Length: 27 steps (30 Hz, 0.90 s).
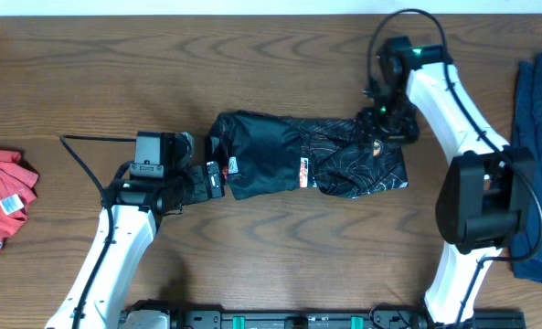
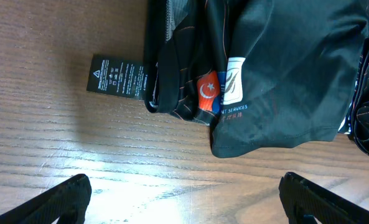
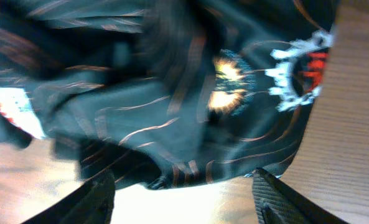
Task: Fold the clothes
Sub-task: 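Press the folded right end down, then release and raise the right gripper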
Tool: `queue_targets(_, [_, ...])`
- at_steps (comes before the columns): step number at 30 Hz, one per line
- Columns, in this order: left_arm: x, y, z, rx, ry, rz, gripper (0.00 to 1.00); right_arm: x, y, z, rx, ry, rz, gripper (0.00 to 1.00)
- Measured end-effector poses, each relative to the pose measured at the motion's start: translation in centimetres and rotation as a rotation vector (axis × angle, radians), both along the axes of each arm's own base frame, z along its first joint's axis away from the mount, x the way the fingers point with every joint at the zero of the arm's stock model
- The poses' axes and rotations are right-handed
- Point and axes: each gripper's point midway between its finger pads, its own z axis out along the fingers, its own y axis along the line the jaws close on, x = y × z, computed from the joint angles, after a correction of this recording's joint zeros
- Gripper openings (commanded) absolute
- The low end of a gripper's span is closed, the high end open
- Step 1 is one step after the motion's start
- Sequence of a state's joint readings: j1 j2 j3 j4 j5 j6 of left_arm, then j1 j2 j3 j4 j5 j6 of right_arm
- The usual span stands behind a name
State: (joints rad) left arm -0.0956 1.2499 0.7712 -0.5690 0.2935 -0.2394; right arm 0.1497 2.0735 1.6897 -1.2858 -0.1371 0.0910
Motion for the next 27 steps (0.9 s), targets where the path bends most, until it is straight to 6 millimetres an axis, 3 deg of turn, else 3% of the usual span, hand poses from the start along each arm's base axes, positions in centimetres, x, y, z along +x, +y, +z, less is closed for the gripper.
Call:
queue_targets(3, [0.0,0.0,0.0,0.000,0.000,0.000,0.98,-0.4,-0.1,-1.9,0.015,0.007,-0.018,0.62])
queue_targets(8, [0.0,0.0,0.0,0.000,0.002,0.000,0.98,-1.0,1.6,-3.9,0.067,0.004,-0.015,0.58])
queue_targets(9, [0.0,0.0,0.0,0.000,0.002,0.000,0.98,-1.0,2.0,-4.0,0.072,0.001,-0.013,0.51])
queue_targets(12, [0.0,0.0,0.0,0.000,0.002,0.000,0.98,-0.7,3.0,-4.1,0.089,-0.016,-0.011,0.03])
queue_targets(22, [-0.2,0.0,-0.1,-0.002,0.010,-0.001,0.98,2.1,4.7,-3.5,0.155,-0.120,-0.042,0.01])
queue_targets(27, [-0.3,-0.5,0.0,-0.026,0.013,-0.012,0.98,5.2,5.9,-1.7,0.215,-0.225,-0.061,0.01])
